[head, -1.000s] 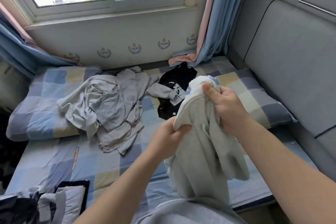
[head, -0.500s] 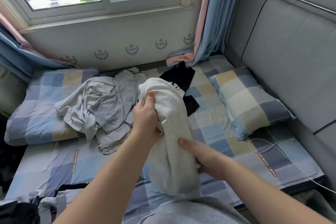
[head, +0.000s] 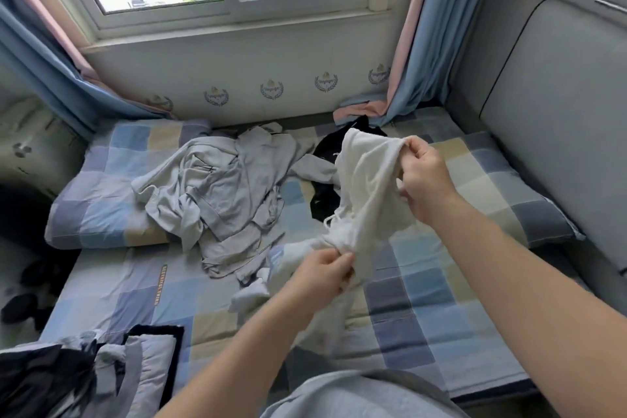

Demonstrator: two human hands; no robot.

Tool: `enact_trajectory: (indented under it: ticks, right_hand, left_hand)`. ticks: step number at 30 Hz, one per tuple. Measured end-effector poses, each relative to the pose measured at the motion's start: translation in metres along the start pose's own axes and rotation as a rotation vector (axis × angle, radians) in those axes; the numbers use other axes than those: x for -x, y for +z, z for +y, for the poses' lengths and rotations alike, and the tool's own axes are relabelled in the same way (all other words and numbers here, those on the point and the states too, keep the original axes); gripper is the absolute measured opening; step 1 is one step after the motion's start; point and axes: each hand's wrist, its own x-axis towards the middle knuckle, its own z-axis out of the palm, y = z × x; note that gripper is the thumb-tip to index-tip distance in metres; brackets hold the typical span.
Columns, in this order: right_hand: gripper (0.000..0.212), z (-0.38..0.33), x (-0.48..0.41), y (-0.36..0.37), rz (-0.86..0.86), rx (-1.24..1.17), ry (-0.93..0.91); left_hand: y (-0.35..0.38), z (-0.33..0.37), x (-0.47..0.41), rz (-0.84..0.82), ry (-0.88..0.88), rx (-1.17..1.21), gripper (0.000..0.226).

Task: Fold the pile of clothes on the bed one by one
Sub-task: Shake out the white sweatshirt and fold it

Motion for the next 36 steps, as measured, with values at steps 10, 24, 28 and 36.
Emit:
enact_trajectory:
  ticks: [10, 24, 28, 36]
  right_hand:
    - [0.031, -0.023, 0.022, -0.037, -0.408, -0.353, 0.138]
    - [0.02, 0.0, -0.004, -0.081, 0.09, -0.021, 0.13]
    - [0.032, 0.01, 0.021, -0.052, -0.079, 0.193, 0.037]
    - [0.007, 0.054, 0.079, 0.039, -0.259, 0.532, -0.056]
  left_hand:
    - [-0.027, 0.017, -0.029, 0.383, 0.376, -0.102, 0.07]
    - [-0.026, 0.067, -0.044, 0.196, 0.339, -0.053, 0.03]
    - [-0.047, 0.112, -0.025, 0.132, 0.346, -0.268, 0.027]
    - [-0.07, 0.12, -0.004, 0.136, 0.439, -0.647, 0.03]
